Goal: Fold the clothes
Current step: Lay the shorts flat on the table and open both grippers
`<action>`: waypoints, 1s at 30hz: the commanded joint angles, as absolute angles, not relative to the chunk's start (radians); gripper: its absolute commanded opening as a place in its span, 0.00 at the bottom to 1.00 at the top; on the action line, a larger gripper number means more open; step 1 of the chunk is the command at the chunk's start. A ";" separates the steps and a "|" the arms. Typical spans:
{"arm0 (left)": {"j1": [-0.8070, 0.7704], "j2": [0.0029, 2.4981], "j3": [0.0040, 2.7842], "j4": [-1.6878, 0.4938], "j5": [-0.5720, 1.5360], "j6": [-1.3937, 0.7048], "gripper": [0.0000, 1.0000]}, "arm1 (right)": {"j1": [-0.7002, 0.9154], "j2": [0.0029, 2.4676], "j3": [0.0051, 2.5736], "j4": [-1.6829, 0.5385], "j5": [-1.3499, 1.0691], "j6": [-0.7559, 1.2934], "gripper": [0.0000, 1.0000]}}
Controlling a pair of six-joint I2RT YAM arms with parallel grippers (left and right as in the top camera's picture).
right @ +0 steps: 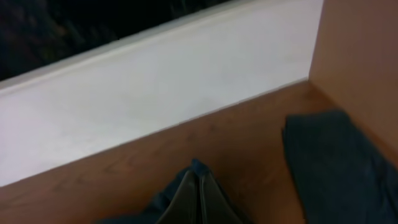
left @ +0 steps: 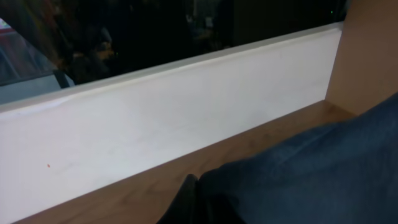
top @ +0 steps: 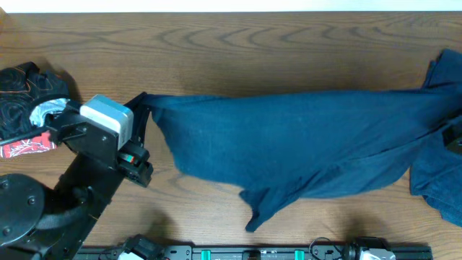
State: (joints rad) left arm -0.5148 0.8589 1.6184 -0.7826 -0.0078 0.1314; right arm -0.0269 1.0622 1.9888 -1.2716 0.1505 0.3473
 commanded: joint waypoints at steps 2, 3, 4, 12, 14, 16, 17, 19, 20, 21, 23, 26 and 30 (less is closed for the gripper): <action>-0.514 0.955 1.638 -0.788 -0.103 0.100 0.06 | -0.033 1.126 1.993 -1.304 0.225 0.464 0.01; -0.514 0.985 1.639 -0.788 -0.102 0.100 0.06 | -0.033 1.147 1.991 -1.311 0.225 0.479 0.01; -0.514 1.026 1.639 -0.786 -0.102 0.100 0.06 | -0.033 1.166 1.990 -1.313 0.226 0.488 0.01; -0.475 1.423 1.639 -0.680 -0.096 0.099 0.06 | -0.032 1.450 1.981 -1.275 0.179 0.523 0.01; -0.451 1.534 1.639 -0.634 -0.094 0.079 0.06 | -0.032 1.554 1.981 -1.246 0.147 0.524 0.01; -0.427 1.620 1.639 -0.584 -0.094 0.068 0.06 | -0.032 1.636 1.981 -1.216 0.121 0.523 0.01; -0.413 1.669 1.639 -0.550 -0.094 0.057 0.06 | -0.032 1.687 1.981 -1.192 0.105 0.524 0.01; -0.383 1.755 1.639 -0.483 -0.091 0.043 0.06 | -0.032 1.781 1.981 -1.142 0.065 0.524 0.01; -0.371 1.789 1.639 -0.460 -0.090 0.043 0.06 | -0.032 1.821 1.981 -1.119 0.047 0.524 0.01; -0.360 1.820 1.639 -0.440 -0.090 0.033 0.06 | -0.032 1.865 1.981 -1.093 0.026 0.528 0.01; -0.337 1.880 1.639 -0.404 -0.090 0.001 0.36 | -0.032 1.940 1.981 -1.050 -0.008 0.527 0.47; -0.314 1.927 1.639 -0.379 -0.090 -0.023 0.96 | -0.033 2.013 1.981 -1.027 -0.030 0.526 0.99; -0.304 1.927 1.639 -0.362 -0.090 -0.043 0.98 | -0.033 2.030 1.982 -1.014 -0.009 0.486 0.99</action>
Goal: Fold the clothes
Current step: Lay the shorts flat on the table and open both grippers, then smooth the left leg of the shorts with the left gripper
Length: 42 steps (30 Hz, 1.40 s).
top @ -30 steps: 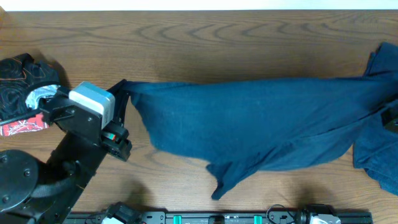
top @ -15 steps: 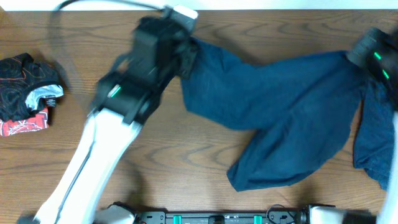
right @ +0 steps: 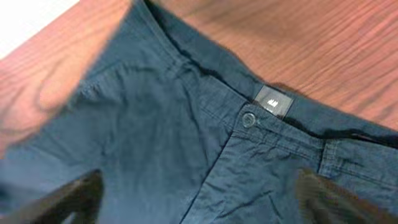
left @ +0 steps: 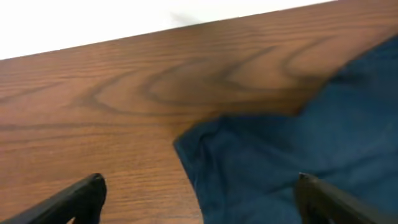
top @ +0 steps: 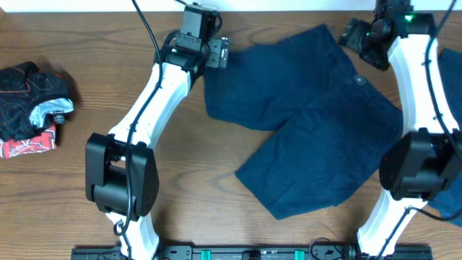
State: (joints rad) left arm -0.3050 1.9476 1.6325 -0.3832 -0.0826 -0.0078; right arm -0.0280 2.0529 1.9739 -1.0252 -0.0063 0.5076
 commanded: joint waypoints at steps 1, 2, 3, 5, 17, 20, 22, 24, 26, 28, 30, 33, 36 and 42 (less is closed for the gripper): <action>-0.304 1.921 1.639 -0.358 -0.089 -0.044 0.98 | -0.033 2.022 1.983 -1.010 -0.004 0.466 0.99; -0.305 1.914 1.639 -0.359 -0.084 -0.050 0.98 | -0.035 2.016 1.983 -1.010 0.000 0.449 0.99; -0.307 1.906 1.639 -0.365 -0.068 -0.055 0.98 | -0.037 2.005 1.984 -1.013 0.015 0.445 0.99; -0.307 1.888 1.639 -0.389 -0.022 -0.066 0.98 | -0.045 1.981 1.984 -1.023 0.055 0.421 0.99; -0.351 1.845 1.618 -0.696 0.400 -0.194 0.14 | -0.167 1.747 1.984 -1.167 0.210 0.418 0.99; -0.390 1.854 1.571 -0.719 0.452 -0.198 0.37 | -0.178 1.691 1.984 -1.187 0.210 0.385 0.99; -0.417 1.855 1.543 -0.719 0.468 -0.209 0.46 | -0.178 1.663 1.984 -1.201 0.210 0.368 0.99; -0.452 1.855 1.516 -0.720 0.468 -0.241 0.50 | -0.177 1.644 1.984 -1.220 0.201 0.369 0.99; -0.485 1.856 1.493 -0.721 0.468 -0.258 0.54 | -0.176 1.636 1.984 -1.240 0.184 0.369 0.99; -0.517 1.859 1.469 -0.721 0.468 -0.280 0.59 | -0.176 1.636 1.984 -1.256 0.168 0.368 0.99; -0.545 1.863 1.440 -0.718 0.468 -0.295 0.62 | -0.176 1.636 1.984 -1.269 0.165 0.368 0.99; -0.579 1.866 1.374 -0.696 0.468 -0.360 0.70 | -0.176 1.636 1.984 -1.272 0.149 0.359 0.99; -0.595 1.868 1.303 -0.660 0.468 -0.429 0.72 | -0.176 1.636 1.984 -1.275 0.129 0.358 0.99; -0.587 1.868 1.184 -0.533 0.452 -0.516 0.77 | -0.176 1.636 1.984 -1.274 0.123 0.350 0.99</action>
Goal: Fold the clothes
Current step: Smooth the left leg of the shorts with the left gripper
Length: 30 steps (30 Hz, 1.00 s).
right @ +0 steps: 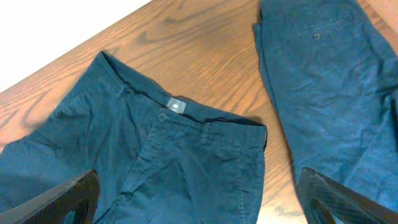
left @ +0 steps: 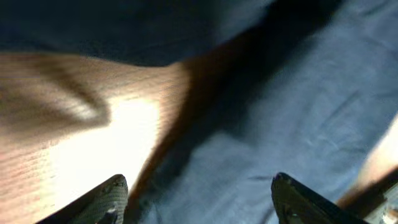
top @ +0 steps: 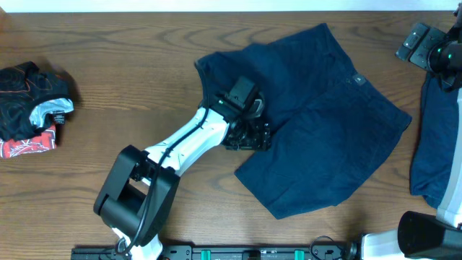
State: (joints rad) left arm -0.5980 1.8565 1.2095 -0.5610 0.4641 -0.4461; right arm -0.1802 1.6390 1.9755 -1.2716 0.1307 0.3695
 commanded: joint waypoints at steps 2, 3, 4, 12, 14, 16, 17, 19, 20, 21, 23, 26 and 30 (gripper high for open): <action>-0.566 1.870 1.166 -0.484 0.430 -0.530 0.78 | -0.176 1.636 1.984 -1.274 0.122 0.350 0.99; -0.550 1.871 1.160 -0.469 0.384 -0.551 0.78 | -0.176 1.636 1.984 -1.274 0.119 0.350 0.99; -0.538 1.871 1.157 -0.459 0.353 -0.558 0.78 | -0.176 1.636 1.984 -1.275 0.114 0.350 0.99; -0.411 1.913 1.134 -0.363 0.261 -0.605 0.78 | -0.176 1.636 1.984 -1.274 0.093 0.339 0.99; -0.388 1.938 1.134 -0.348 0.273 -0.606 0.78 | -0.176 1.636 1.984 -1.272 0.093 0.339 0.99; -0.370 1.964 1.134 -0.335 0.292 -0.607 0.67 | -0.176 1.636 1.984 -1.272 0.093 0.339 0.99; -0.364 1.977 1.134 -0.327 0.299 -0.608 0.56 | -0.176 1.636 1.984 -1.272 0.093 0.339 0.99; -0.359 1.998 1.134 -0.310 0.302 -0.607 0.19 | -0.176 1.636 1.984 -1.272 0.093 0.339 0.99; -0.356 2.007 1.134 -0.300 0.302 -0.607 0.06 | -0.176 1.636 1.984 -1.272 0.093 0.339 0.99; -0.353 2.013 1.134 -0.287 0.301 -0.607 0.06 | -0.176 1.636 1.984 -1.272 0.093 0.339 0.99; -0.345 2.017 1.134 -0.257 0.290 -0.607 0.06 | -0.176 1.636 1.984 -1.272 0.093 0.339 0.99; -0.328 2.014 1.140 -0.199 0.250 -0.607 0.06 | -0.176 1.636 1.984 -1.272 0.093 0.339 0.99; -0.279 2.012 1.169 -0.115 0.203 -0.607 0.06 | -0.176 1.636 1.984 -1.272 0.093 0.339 0.99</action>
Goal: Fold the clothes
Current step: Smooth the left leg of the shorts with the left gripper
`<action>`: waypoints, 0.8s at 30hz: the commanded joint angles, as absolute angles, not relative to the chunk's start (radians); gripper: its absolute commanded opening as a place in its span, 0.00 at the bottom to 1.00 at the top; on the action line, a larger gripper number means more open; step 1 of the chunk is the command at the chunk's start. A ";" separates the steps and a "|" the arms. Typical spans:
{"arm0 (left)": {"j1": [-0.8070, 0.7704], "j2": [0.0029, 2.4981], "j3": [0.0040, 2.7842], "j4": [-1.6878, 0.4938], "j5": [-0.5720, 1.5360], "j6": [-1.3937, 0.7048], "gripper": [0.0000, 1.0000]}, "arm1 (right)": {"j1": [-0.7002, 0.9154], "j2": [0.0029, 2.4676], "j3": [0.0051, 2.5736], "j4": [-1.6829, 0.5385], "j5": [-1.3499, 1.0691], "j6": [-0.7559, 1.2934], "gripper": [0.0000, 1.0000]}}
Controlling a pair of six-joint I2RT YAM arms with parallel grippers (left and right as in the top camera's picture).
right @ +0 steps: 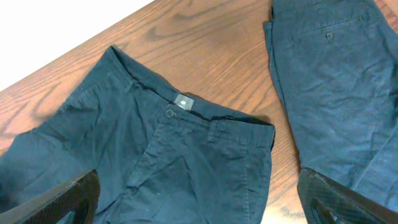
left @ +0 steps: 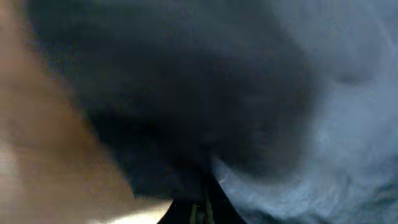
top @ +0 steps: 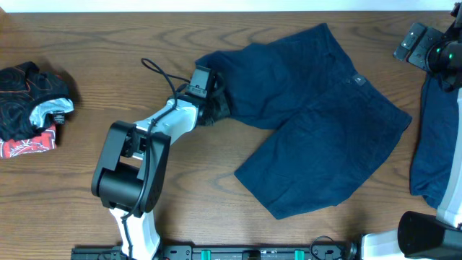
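Observation:
A pair of navy shorts [top: 317, 123] lies spread out across the middle of the table, waistband towards the back right. My left gripper [top: 215, 107] is low at the left leg's edge, shut on the cloth. In the left wrist view the left gripper [left: 202, 214] shows its fingers together, with dark blurred fabric all round. My right gripper [top: 422, 45] hangs open, high at the back right. The right wrist view looks down past the right gripper [right: 199, 190] on the shorts [right: 155, 155], whose button and label are visible.
A second navy garment [top: 437, 137] lies at the right edge, also shown in the right wrist view [right: 336, 81]. A dark, patterned heap of clothes [top: 32, 101] sits at the far left. Bare wooden table [top: 108, 43] surrounds the shorts.
My left gripper was open over the shorts' lower middle edge. It now sits further back and left, shut on the left leg's edge. The right arm has barely moved.
At first both grippers were shut on the shorts, stretched across the table between them. Then the shorts lay flat and both grippers stood open at their back corners. After that the right one was off to the right and the left open over the cloth, now shut on it.

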State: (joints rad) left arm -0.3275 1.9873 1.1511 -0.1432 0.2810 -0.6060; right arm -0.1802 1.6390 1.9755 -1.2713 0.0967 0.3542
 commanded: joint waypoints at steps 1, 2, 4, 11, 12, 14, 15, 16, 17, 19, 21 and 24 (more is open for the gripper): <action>-0.265 2.012 1.178 -0.100 0.199 -0.607 0.06 | -0.176 1.636 1.984 -1.271 0.093 0.339 0.99; -0.245 2.012 1.190 -0.083 0.193 -0.607 0.06 | -0.176 1.636 1.984 -1.271 0.093 0.339 0.99; -0.217 2.012 1.211 -0.063 0.192 -0.607 0.06 | -0.176 1.636 1.984 -1.269 0.093 0.339 0.99; -0.106 2.012 1.291 -0.029 0.194 -0.579 0.06 | -0.176 1.636 1.984 -1.258 0.093 0.339 0.99; -0.098 2.012 1.299 -0.027 0.194 -0.566 0.06 | -0.176 1.636 1.984 -1.256 0.093 0.339 0.99; -0.083 2.012 1.313 -0.016 0.194 -0.524 0.06 | -0.175 1.636 1.984 -1.252 0.093 0.339 0.99; -0.076 2.012 1.320 -0.010 0.192 -0.498 0.06 | -0.175 1.636 1.984 -1.252 0.093 0.339 0.99; -0.070 2.012 1.327 -0.006 0.191 -0.481 0.06 | -0.174 1.636 1.984 -1.250 0.093 0.339 0.99; -0.061 2.012 1.336 -0.004 0.189 -0.468 0.06 | -0.171 1.636 1.984 -1.249 0.093 0.339 0.99; -0.044 2.013 1.356 0.002 0.189 -0.436 0.06 | -0.165 1.636 1.984 -1.249 0.093 0.339 0.99; -0.019 2.013 1.389 0.001 0.190 -0.412 0.06 | -0.161 1.636 1.984 -1.250 0.093 0.339 0.99; 0.010 2.012 1.424 -0.019 0.233 -0.411 0.22 | -0.157 1.636 1.984 -1.253 0.093 0.339 0.99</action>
